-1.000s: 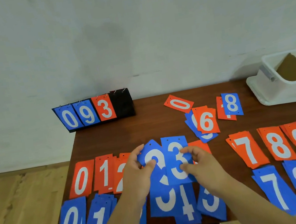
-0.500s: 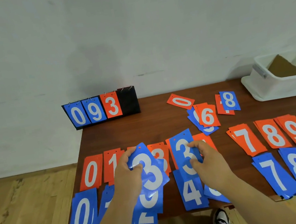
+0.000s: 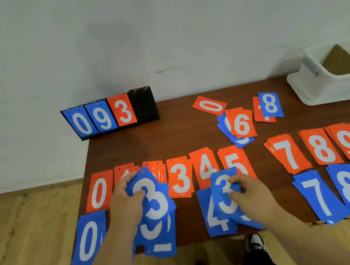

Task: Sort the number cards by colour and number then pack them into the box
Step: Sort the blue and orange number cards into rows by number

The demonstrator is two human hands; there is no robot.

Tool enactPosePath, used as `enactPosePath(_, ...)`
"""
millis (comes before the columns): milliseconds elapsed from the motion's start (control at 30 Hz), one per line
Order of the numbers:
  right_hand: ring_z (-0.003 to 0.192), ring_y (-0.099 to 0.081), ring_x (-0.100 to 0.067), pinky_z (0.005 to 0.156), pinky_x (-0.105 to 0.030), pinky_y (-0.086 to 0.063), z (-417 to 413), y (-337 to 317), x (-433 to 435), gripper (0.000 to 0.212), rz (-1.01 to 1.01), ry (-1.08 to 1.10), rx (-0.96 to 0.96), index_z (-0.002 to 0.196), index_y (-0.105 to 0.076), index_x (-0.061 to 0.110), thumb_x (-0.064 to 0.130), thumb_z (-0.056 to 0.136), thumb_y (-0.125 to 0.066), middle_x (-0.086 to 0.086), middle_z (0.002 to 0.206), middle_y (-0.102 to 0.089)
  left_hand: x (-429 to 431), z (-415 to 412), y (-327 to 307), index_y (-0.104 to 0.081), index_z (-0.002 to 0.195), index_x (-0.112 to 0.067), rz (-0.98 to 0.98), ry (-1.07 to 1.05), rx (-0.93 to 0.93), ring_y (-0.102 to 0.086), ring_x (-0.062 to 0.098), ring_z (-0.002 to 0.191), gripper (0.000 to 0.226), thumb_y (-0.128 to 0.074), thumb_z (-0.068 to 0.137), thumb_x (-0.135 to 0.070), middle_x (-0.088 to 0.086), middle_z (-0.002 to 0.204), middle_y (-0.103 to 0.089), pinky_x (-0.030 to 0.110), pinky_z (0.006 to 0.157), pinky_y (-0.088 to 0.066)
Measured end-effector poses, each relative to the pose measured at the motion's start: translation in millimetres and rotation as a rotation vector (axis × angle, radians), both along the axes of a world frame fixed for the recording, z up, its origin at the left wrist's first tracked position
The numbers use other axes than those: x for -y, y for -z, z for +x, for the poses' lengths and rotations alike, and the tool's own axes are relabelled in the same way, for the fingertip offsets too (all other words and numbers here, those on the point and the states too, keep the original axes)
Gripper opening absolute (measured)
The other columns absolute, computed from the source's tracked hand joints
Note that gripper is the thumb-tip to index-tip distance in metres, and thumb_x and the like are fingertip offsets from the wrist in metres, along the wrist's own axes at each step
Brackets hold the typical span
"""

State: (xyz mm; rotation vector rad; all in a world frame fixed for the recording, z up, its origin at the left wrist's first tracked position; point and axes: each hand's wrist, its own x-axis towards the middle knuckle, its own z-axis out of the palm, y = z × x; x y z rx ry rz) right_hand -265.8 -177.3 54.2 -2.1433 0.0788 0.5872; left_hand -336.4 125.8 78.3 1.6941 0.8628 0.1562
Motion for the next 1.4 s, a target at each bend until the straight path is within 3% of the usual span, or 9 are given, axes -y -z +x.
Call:
enactPosePath(300, 0.065, -0.060, -0.021, 0.059, -0.029, -0.051, -38.0, 40.9, -110.7, 0.022, 0.039, -0.332, -0.020, 0.110, -0.059, 0.036, 0.017, 0.099, -0.059, 0.005, 0.097, -0.064, -57.7, -99.0, 17.2, -0.068, 0.109, -0.049, -0.088, -0.370, -0.043, -0.074, 0.030, 0.093, 0.051, -0.066, 0.091, -0.001, 0.004, 0.114, -0.073, 0.054, 0.077, -0.062)
enactPosePath(533, 0.071, -0.065, -0.022, 0.060, -0.036, -0.057, -57.0, 57.4, -143.6, 0.024, -0.007, -0.365, 0.011, 0.113, -0.057, 0.036, 0.017, 0.098, -0.060, 0.006, 0.095, -0.063, -69.9, -149.5, 32.1, -0.066, 0.119, -0.038, -0.133, -0.444, -0.060, -0.075, 0.025, 0.090, 0.047, -0.067, 0.091, -0.001, 0.001, 0.115, -0.072, 0.049, 0.073, -0.063)
enactPosePath(767, 0.048, -0.048, -0.013, 0.040, -0.029, -0.039, -54.9, 80.1, -100.6, 0.032, -0.144, -0.249, 0.048, 0.127, -0.054, 0.036, 0.018, 0.100, -0.056, -0.003, 0.068, -0.061, -59.5, -142.1, 42.0, -0.065, 0.124, -0.036, -0.188, -0.370, -0.079, -0.074, 0.019, 0.087, 0.046, -0.066, 0.094, -0.002, -0.006, 0.117, -0.066, 0.039, 0.066, -0.063)
enactPosePath(833, 0.057, -0.053, -0.011, 0.046, -0.025, -0.043, -53.8, 85.2, -95.7, 0.034, -0.241, -0.321, 0.053, 0.133, -0.052, 0.033, 0.022, 0.101, -0.057, 0.001, 0.077, -0.062, -52.2, -131.3, 42.7, -0.063, 0.124, -0.037, -0.179, -0.307, -0.105, -0.072, 0.018, 0.090, 0.046, -0.066, 0.094, -0.003, -0.008, 0.118, -0.063, 0.035, 0.064, -0.062)
enactPosePath(967, 0.101, -0.051, -0.017, 0.084, -0.031, -0.054, -52.4, 91.5, -96.1, 0.048, -0.585, -0.521, 0.193, 0.147, -0.046, 0.036, 0.039, 0.099, -0.056, 0.000, 0.114, -0.046, -36.5, -109.7, 42.7, -0.061, 0.119, -0.045, -0.167, -0.185, -0.115, -0.072, 0.014, 0.091, 0.047, -0.066, 0.094, -0.004, -0.008, 0.122, -0.062, 0.034, 0.065, -0.063)
enactPosePath(1033, 0.105, -0.048, -0.017, 0.086, -0.030, -0.054, -51.8, 87.4, -98.1, 0.055, -0.663, -0.536, 0.190, 0.149, -0.042, 0.040, 0.046, 0.097, -0.058, -0.001, 0.118, -0.040, -31.8, -102.5, 41.3, -0.061, 0.119, -0.046, -0.167, -0.149, -0.118, -0.072, 0.014, 0.090, 0.048, -0.066, 0.094, -0.005, -0.007, 0.123, -0.063, 0.038, 0.066, -0.064)
enactPosePath(1100, 0.102, -0.051, -0.016, 0.083, -0.029, -0.054, -50.3, 80.1, -100.5, 0.058, -0.593, -0.488, 0.134, 0.147, -0.044, 0.039, 0.048, 0.093, -0.065, 0.000, 0.119, -0.039, -27.7, -96.9, 39.9, -0.061, 0.121, -0.045, -0.174, -0.120, -0.119, -0.072, 0.015, 0.091, 0.048, -0.067, 0.094, -0.006, -0.007, 0.122, -0.064, 0.038, 0.066, -0.064)
enactPosePath(1233, 0.093, -0.059, -0.008, 0.072, -0.023, -0.049, -48.1, 44.0, -119.6, 0.038, -0.027, -0.238, -0.095, 0.119, -0.056, 0.037, 0.043, 0.087, -0.076, 0.007, 0.120, -0.053, -20.0, -85.8, 35.1, -0.060, 0.119, -0.043, -0.163, -0.047, -0.105, -0.070, 0.014, 0.095, 0.045, -0.068, 0.094, -0.007, -0.006, 0.122, -0.064, 0.026, 0.061, -0.061)
enactPosePath(1400, 0.100, -0.061, -0.004, 0.074, -0.019, -0.054, -56.4, 16.1, -142.9, 0.023, 0.177, -0.415, -0.147, 0.104, -0.058, 0.034, 0.032, 0.089, -0.076, 0.016, 0.114, -0.061, -4.0, -69.9, 28.4, -0.058, 0.126, -0.042, -0.132, 0.082, -0.080, -0.064, 0.005, 0.099, 0.049, -0.071, 0.092, -0.009, -0.012, 0.127, -0.058, 0.015, 0.064, -0.056)
